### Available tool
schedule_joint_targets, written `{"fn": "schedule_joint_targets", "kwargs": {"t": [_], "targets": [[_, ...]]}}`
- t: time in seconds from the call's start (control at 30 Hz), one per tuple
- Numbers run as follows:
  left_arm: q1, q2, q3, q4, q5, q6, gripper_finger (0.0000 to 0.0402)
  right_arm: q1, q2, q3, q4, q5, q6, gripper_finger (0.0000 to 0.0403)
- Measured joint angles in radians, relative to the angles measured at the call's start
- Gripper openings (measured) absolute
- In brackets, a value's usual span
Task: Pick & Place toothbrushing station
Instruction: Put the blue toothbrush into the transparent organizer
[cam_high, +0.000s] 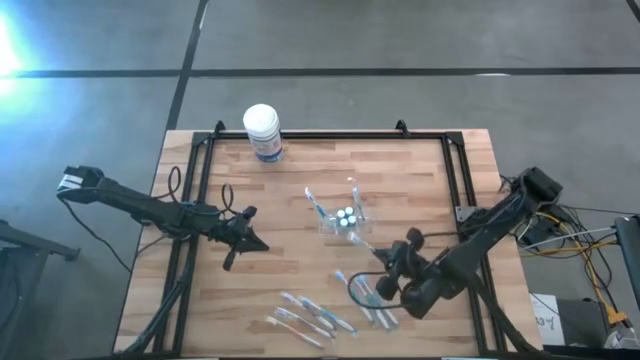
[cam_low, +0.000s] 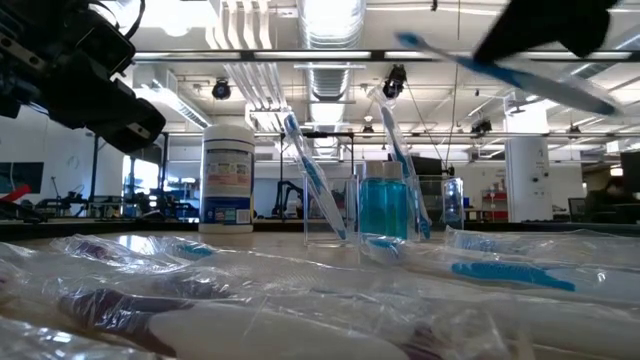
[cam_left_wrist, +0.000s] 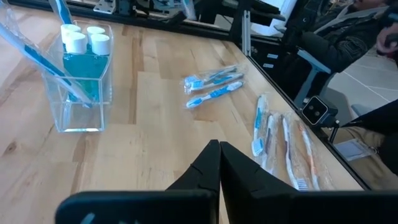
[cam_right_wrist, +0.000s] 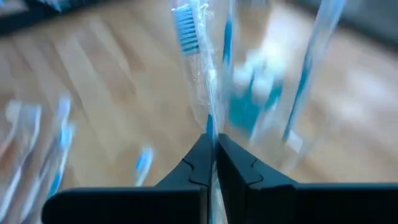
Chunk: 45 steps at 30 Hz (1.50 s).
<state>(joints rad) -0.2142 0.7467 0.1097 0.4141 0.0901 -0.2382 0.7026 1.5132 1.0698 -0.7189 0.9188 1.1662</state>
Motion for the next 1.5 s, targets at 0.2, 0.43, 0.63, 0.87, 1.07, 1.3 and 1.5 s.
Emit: {"fn": "schedule_joint_targets", "kwargs": {"t": [0.2,0.43,0.63,0.87,1.07,1.3,1.5], "targets": [[0.000,0.000,0.000,-0.004,-0.010,0.019,0.0014,-0.086,-0.126,-0.127,0.343,0.082,-0.405,0.0008],[0.001,0.000,0.000,-0.004,-0.040,0.039,0.0020,-0.218,-0.229,-0.454,1.035,0.106,-0.894,0.0009],[0.001,0.000,0.000,-0.003,-0.043,0.061,0.0012,-0.308,-0.185,-0.737,1.821,-0.050,-1.175,0.0008],[0.002,0.000,0.000,-0.003,-0.093,0.060,0.0007,-0.395,0.021,-0.848,2.265,-0.090,-1.245,0.0008],[0.002,0.000,0.000,-0.003,-0.131,0.031,0.0013,-0.467,0.185,-0.791,2.287,-0.113,-1.225,0.0008],[0.002,0.000,0.000,-0.003,-0.145,-0.020,0.0005,-0.482,0.273,-0.736,2.287,-0.114,-1.218,0.0008],[0.002,0.000,0.000,-0.002,-0.168,-0.047,0.0014,-0.481,0.314,-0.742,2.288,-0.108,-1.132,0.0008]]}}
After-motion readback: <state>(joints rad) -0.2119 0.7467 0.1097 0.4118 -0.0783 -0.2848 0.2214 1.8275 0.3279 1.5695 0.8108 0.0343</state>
